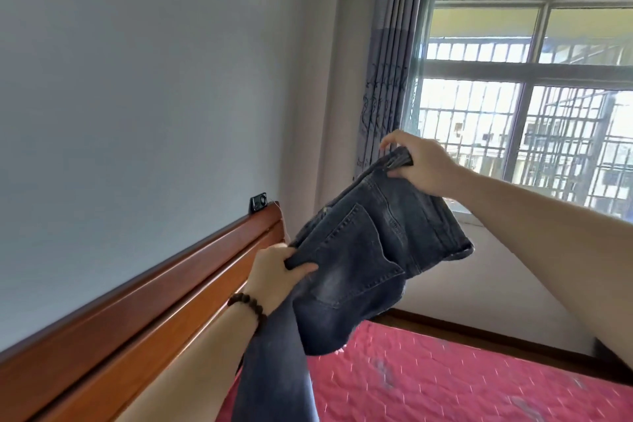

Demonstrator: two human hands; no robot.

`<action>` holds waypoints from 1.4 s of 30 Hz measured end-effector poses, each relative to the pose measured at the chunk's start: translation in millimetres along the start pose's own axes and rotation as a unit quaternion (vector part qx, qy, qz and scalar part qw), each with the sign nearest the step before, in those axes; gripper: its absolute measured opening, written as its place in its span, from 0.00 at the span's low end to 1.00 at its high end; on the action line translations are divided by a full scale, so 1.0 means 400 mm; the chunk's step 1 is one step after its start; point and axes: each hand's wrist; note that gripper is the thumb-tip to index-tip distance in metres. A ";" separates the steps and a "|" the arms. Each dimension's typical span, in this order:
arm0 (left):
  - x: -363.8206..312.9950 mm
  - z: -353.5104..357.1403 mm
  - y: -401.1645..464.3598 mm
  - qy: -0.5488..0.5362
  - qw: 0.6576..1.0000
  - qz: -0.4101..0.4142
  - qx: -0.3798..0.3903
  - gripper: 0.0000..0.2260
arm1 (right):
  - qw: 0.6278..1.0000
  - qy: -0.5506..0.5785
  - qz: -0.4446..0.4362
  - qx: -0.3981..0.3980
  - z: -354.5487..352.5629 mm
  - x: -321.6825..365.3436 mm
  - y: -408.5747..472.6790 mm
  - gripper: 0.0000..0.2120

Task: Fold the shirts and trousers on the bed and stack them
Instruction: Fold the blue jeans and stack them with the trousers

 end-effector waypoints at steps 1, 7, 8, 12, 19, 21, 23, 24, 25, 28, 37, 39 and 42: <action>0.020 0.004 -0.010 0.030 0.999 -0.012 0.025 0.12 | 0.999 0.007 0.015 0.028 0.009 0.001 -0.002 0.29; 0.135 -0.029 -0.042 -0.014 0.999 -0.050 0.004 0.15 | 0.999 0.006 -0.006 -0.048 0.040 0.017 0.020 0.14; 0.153 -0.031 -0.054 0.006 0.998 -0.060 0.030 0.16 | 0.999 0.016 -0.012 -0.048 0.042 0.021 0.021 0.14; 0.214 -0.020 -0.083 0.065 0.981 -0.118 0.142 0.16 | 0.999 0.030 -0.021 -0.031 0.052 0.032 0.023 0.14; 0.034 -0.048 -0.071 -0.077 0.966 -0.038 0.246 0.10 | 0.993 -0.068 -0.085 0.048 0.065 0.106 -0.008 0.17; -0.098 -0.092 -0.059 -0.159 0.966 0.016 0.203 0.09 | 0.988 -0.070 -0.109 0.088 0.055 0.155 -0.020 0.16; -0.226 -0.140 -0.052 -0.197 0.966 0.053 0.156 0.03 | 0.985 -0.049 -0.121 0.110 0.031 0.204 -0.035 0.14; -0.280 -0.164 -0.050 -0.199 0.968 0.061 0.141 0.01 | 0.986 -0.035 -0.125 0.110 0.009 0.225 -0.043 0.13; -0.327 -0.185 -0.052 -0.190 0.970 0.066 0.137 0.01 | 0.987 -0.021 -0.126 0.102 -0.019 0.244 -0.051 0.12; -0.439 -0.227 -0.089 -0.128 0.979 0.067 0.141 0.10 | 0.990 0.017 -0.124 0.063 -0.127 0.289 -0.094 0.12; -0.725 -0.292 -0.340 -0.291 0.953 0.010 0.083 0.05 | 0.980 -0.076 0.039 0.178 -0.517 0.396 -0.416 0.28; -0.766 -0.311 -0.408 -0.307 0.947 0.011 0.089 0.03 | 0.969 -0.117 0.081 0.203 -0.591 0.419 -0.495 0.18; -0.815 -0.342 -0.499 -0.337 0.935 0.010 0.110 0.03 | 0.982 0.010 0.140 0.127 -0.675 0.447 -0.583 0.12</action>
Point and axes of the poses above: each hand's wrist, its own y-axis towards the middle knuckle, its own z-axis out of the palm, x = y × z, and after that the axes turned 14 degrees about -z, right-handed
